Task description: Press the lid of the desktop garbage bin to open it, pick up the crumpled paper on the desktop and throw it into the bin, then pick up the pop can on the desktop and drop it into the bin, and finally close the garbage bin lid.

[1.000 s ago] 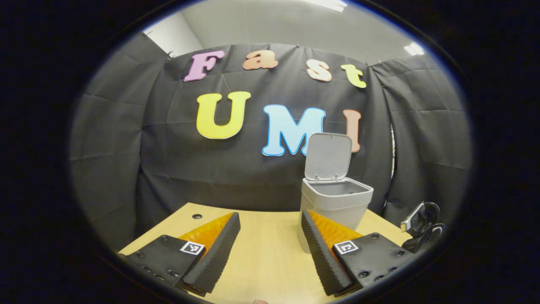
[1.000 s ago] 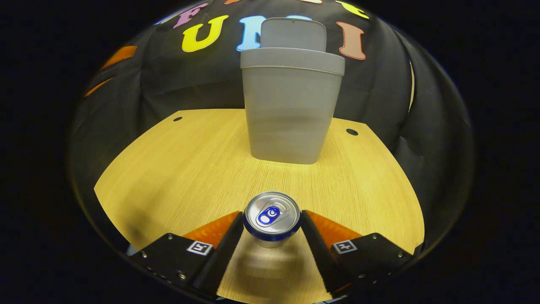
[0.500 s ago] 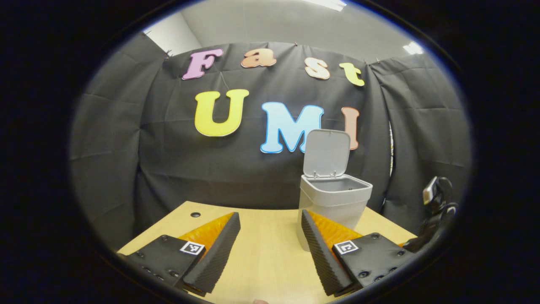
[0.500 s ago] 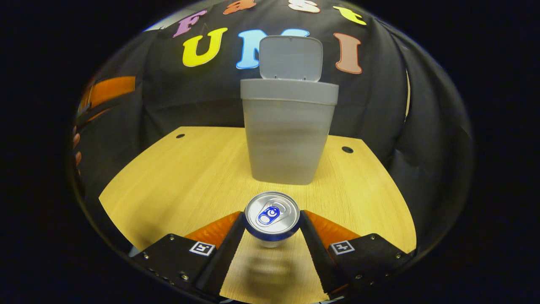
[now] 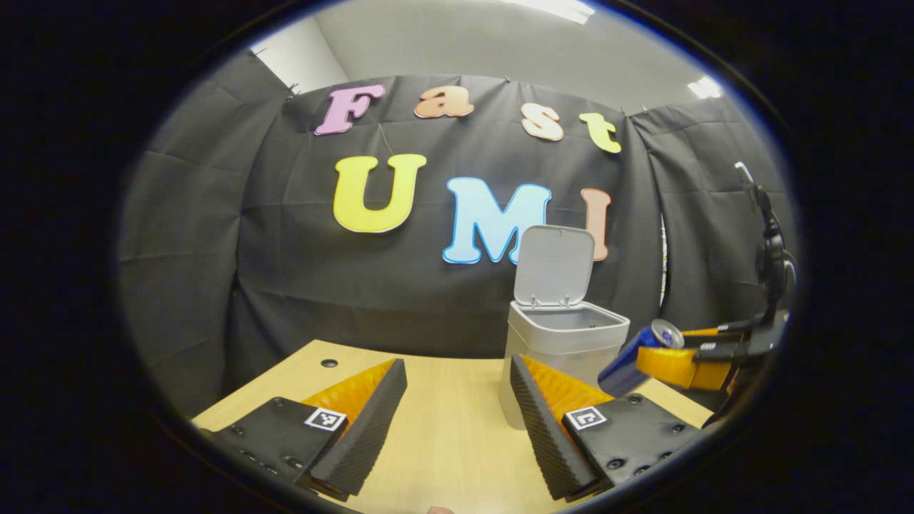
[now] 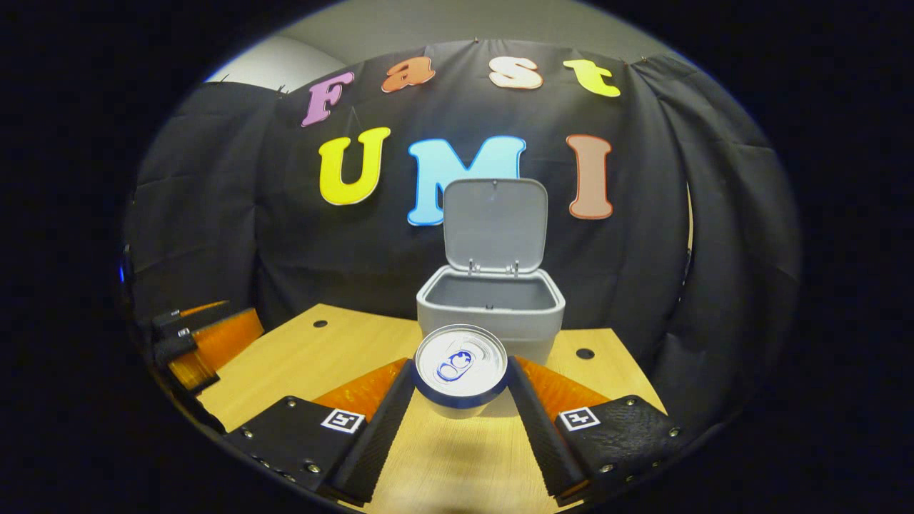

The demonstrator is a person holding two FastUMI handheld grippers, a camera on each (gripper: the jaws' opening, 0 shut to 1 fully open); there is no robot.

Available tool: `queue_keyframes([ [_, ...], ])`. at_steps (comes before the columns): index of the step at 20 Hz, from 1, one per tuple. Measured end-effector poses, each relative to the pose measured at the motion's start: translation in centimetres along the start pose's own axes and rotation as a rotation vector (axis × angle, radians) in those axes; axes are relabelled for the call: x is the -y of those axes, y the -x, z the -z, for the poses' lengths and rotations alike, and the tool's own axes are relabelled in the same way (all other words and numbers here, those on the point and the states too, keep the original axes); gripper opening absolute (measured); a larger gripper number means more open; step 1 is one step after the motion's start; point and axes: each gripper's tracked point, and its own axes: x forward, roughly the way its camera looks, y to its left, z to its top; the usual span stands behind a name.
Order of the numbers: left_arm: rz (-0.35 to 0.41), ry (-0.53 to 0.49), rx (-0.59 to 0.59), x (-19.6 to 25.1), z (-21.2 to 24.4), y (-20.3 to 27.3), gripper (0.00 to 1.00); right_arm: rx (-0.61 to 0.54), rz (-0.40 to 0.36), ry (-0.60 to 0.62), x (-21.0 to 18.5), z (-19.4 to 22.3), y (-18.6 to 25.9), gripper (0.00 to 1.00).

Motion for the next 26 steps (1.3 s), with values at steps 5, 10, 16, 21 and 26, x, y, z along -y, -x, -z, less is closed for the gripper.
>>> queue_keyframes([
  [5, -0.008, 0.016, 0.007, -0.2, 0.0, -0.7, 0.94, 0.106, 0.000, 0.012, 0.0, -4.1, -2.1, 0.84],
  [10, -0.021, 0.031, 0.009, -0.9, 0.0, -2.0, 0.96, 0.212, 0.001, 0.027, -0.3, -7.6, -4.3, 0.83],
  [16, -0.023, 0.031, 0.005, -0.8, 0.1, -2.6, 0.94, 0.216, 0.012, 0.098, -0.5, -8.6, -9.1, 0.83],
  [21, -0.025, 0.016, -0.004, -0.8, 0.0, -3.3, 0.94, 0.158, -0.001, 0.099, -0.8, -7.3, -11.5, 0.84],
  [26, -0.024, 0.010, -0.005, -0.7, -0.1, -3.4, 0.96, 0.135, 0.013, 0.078, -0.6, -6.9, -12.2, 0.89],
])
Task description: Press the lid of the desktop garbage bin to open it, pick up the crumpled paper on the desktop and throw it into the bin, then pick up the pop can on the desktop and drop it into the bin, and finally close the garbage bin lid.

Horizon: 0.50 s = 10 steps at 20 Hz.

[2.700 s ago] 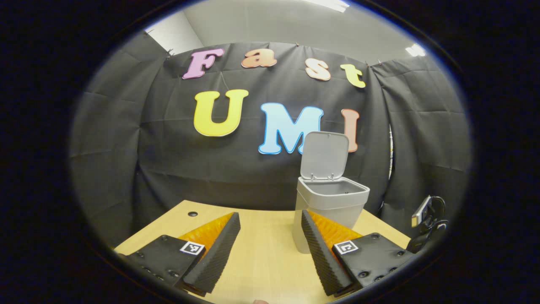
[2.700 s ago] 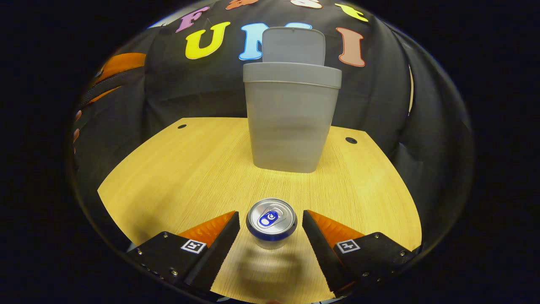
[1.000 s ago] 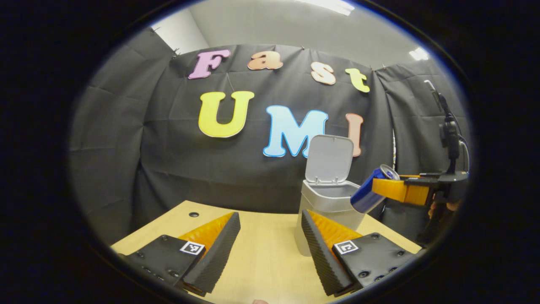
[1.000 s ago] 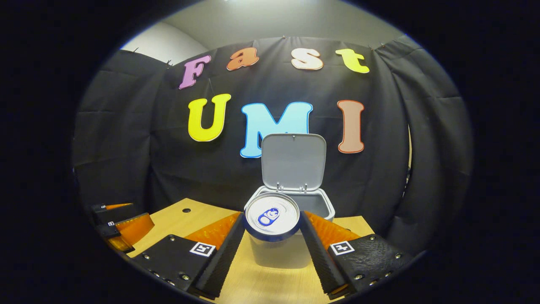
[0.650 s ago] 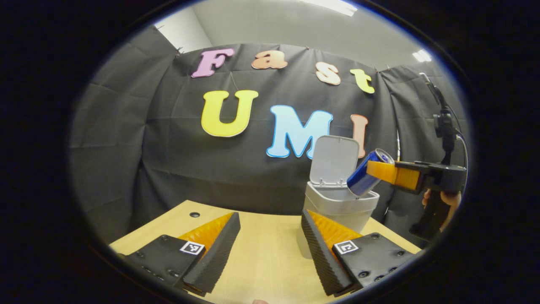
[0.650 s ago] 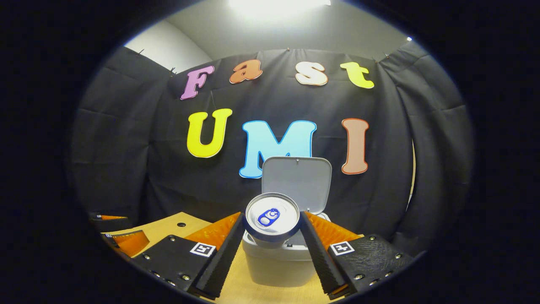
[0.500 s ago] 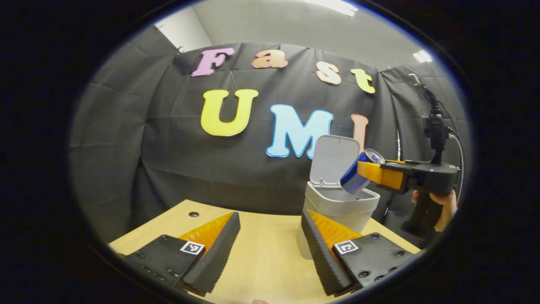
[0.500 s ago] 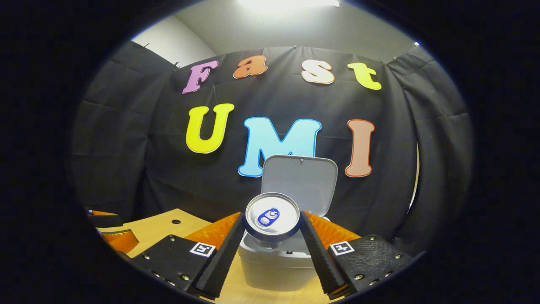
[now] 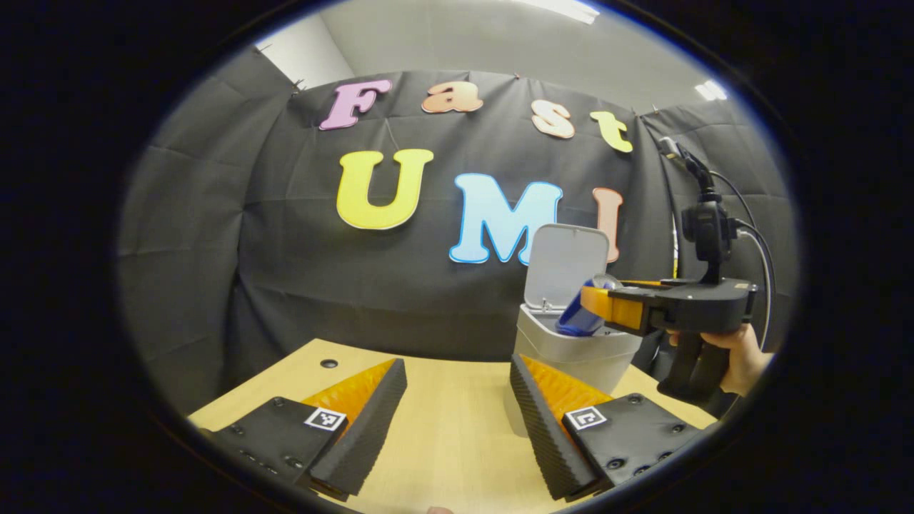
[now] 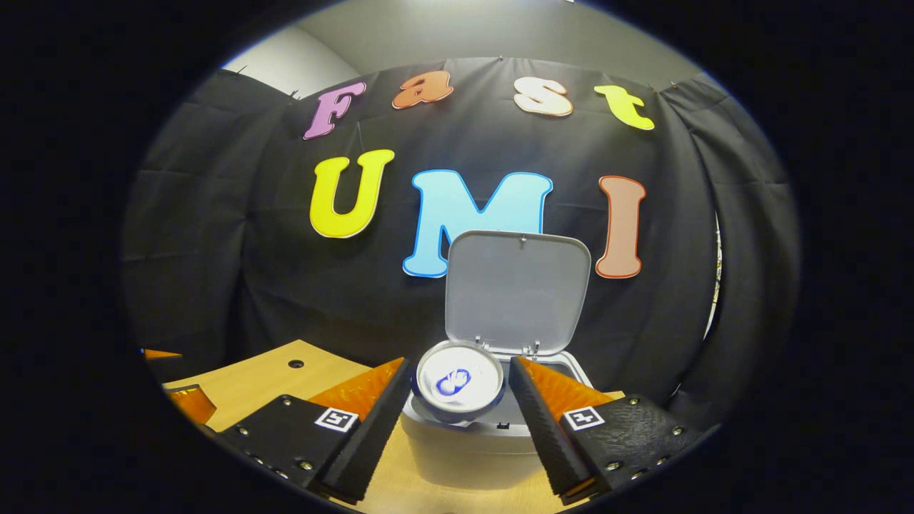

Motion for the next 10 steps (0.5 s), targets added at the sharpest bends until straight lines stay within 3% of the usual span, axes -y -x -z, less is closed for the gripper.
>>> queue_keyframes([
  [10, 0.024, 0.002, 0.000, 0.8, 0.0, -0.5, 0.94, 0.048, 0.030, 0.037, 1.4, -2.7, -0.3, 0.92],
])
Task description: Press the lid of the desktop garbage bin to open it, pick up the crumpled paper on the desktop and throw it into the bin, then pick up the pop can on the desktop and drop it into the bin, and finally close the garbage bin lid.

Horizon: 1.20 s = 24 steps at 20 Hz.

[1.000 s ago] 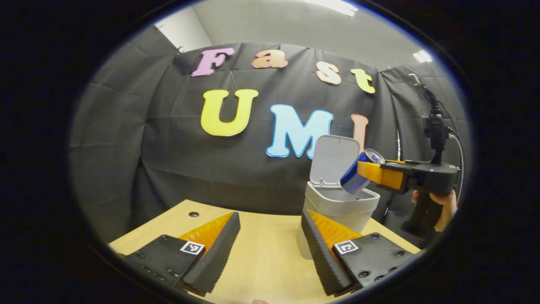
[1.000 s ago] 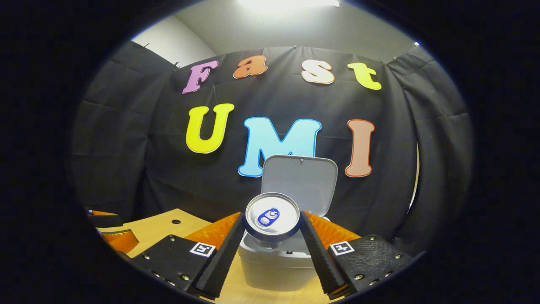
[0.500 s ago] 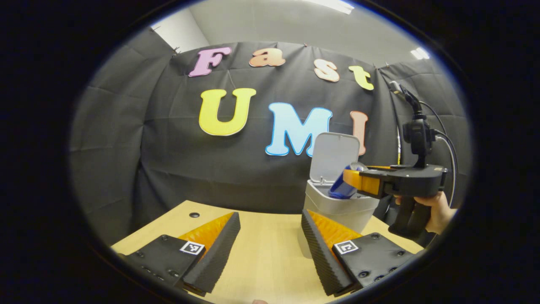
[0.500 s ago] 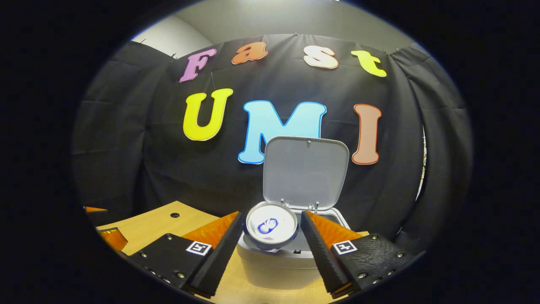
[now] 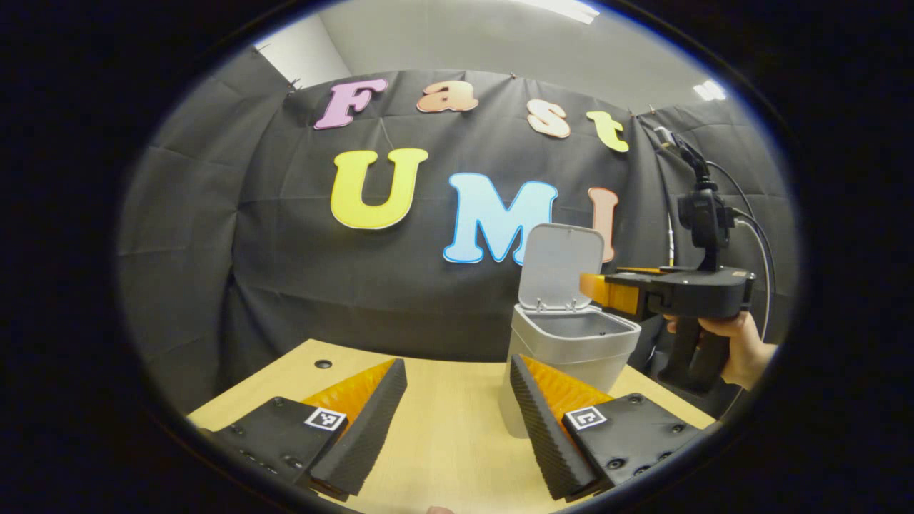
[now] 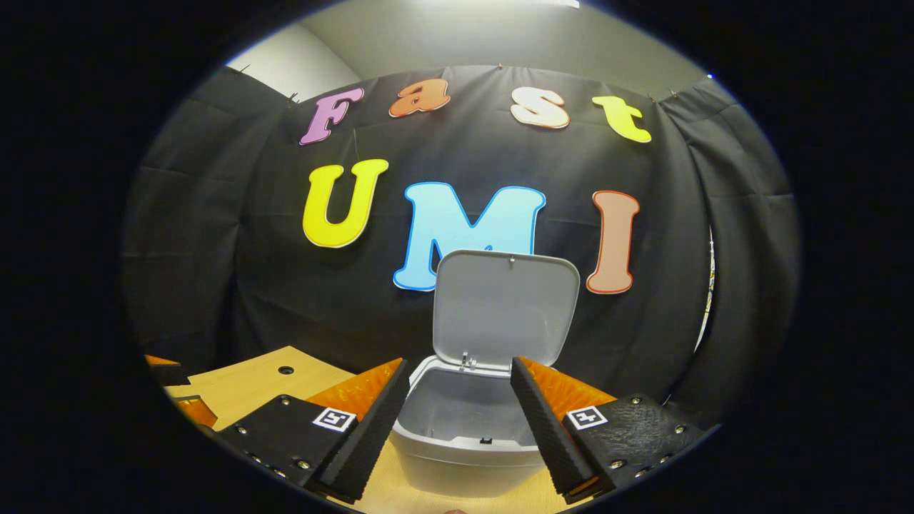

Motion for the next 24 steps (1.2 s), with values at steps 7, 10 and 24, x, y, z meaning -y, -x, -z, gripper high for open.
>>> queue_keyframes([
  [7, 0.030, 0.000, 0.001, -0.1, 0.0, -1.3, 0.94, 0.059, 0.037, 0.033, 1.6, -5.4, -2.5, 0.92],
  [10, 0.053, 0.002, -0.003, -0.1, 0.1, -2.2, 0.96, 0.067, 0.056, 0.035, 2.4, -7.4, -4.1, 0.92],
  [24, 0.038, 0.007, -0.024, -0.6, -3.4, -4.8, 0.96, 0.042, 0.126, -0.023, 6.0, -13.0, -13.3, 0.92],
])
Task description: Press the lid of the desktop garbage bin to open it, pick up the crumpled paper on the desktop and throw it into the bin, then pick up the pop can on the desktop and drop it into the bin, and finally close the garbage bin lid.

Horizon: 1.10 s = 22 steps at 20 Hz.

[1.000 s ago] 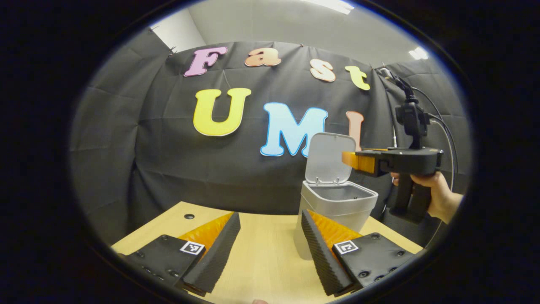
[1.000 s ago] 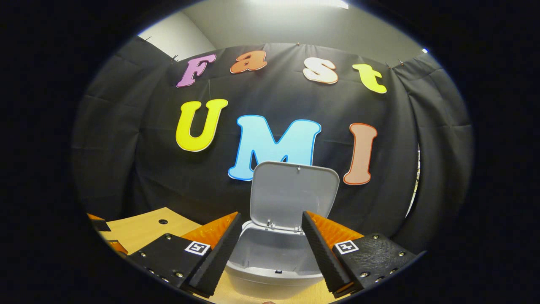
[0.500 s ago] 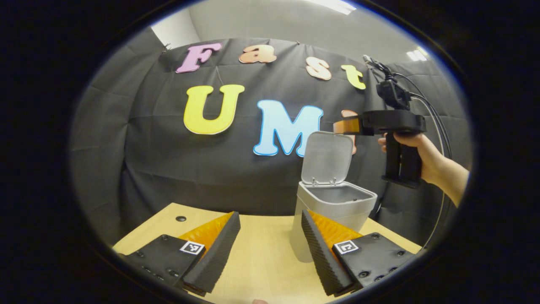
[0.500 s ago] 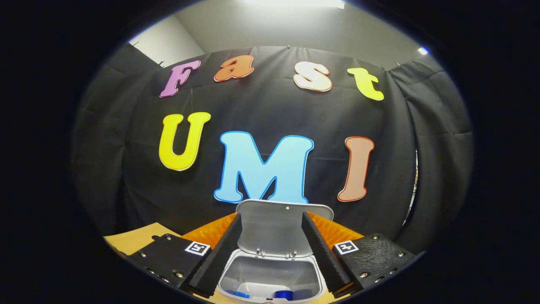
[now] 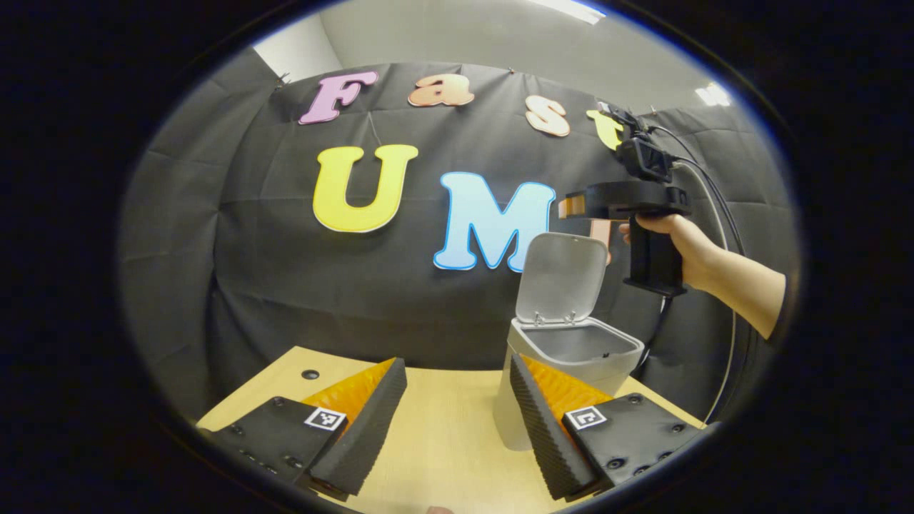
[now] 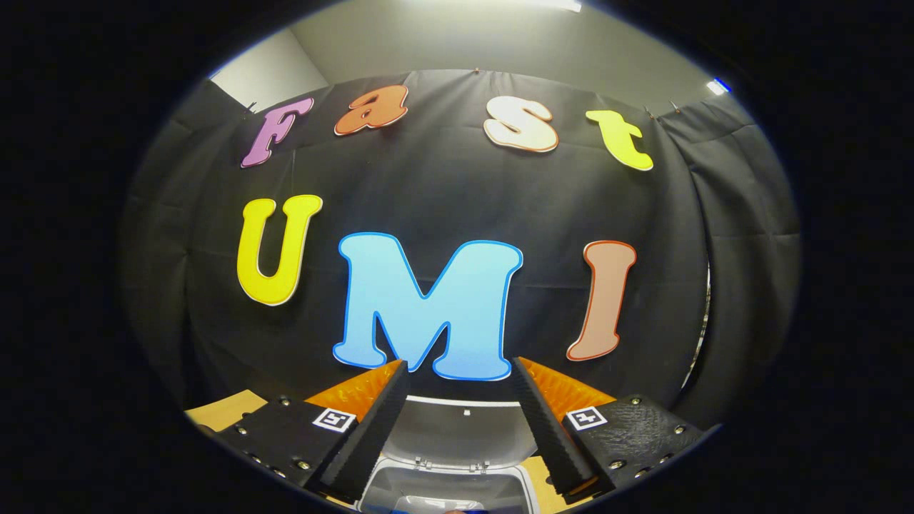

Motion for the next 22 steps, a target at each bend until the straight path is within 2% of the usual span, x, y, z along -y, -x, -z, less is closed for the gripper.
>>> queue_keyframes([
  [6, -0.038, 0.010, 0.004, -0.3, -0.6, 0.2, 0.94, -0.056, -0.008, -0.007, 0.0, 2.1, -1.9, 0.92],
  [7, -0.042, 0.012, 0.001, -0.5, -0.3, 0.8, 0.98, -0.071, -0.008, -0.018, 0.2, 2.5, -2.1, 0.92],
  [10, -0.054, 0.007, 0.005, -1.0, -0.2, 1.8, 0.97, -0.106, -0.021, -0.078, 0.2, 3.1, -1.8, 0.92],
  [13, -0.049, -0.002, 0.020, -0.7, -0.3, 2.2, 0.98, -0.126, -0.035, -0.115, 0.2, 3.4, -0.5, 0.92],
  [14, -0.042, -0.003, 0.030, -0.4, -0.1, 2.4, 0.94, -0.119, -0.035, -0.119, 0.2, 3.5, 0.0, 0.92],
  [18, -0.012, 0.014, 0.062, 0.8, 1.4, 3.5, 0.94, -0.065, -0.036, -0.107, 0.0, 4.5, 3.0, 0.92],
  [21, 0.002, 0.023, 0.019, 1.9, 3.3, 4.9, 0.94, -0.086, -0.036, -0.116, -0.4, 6.2, 6.0, 0.92],
  [22, 0.008, 0.023, 0.022, 2.2, 3.2, 5.6, 0.97, -0.100, -0.038, -0.115, -0.5, 6.8, 7.0, 0.92],
])
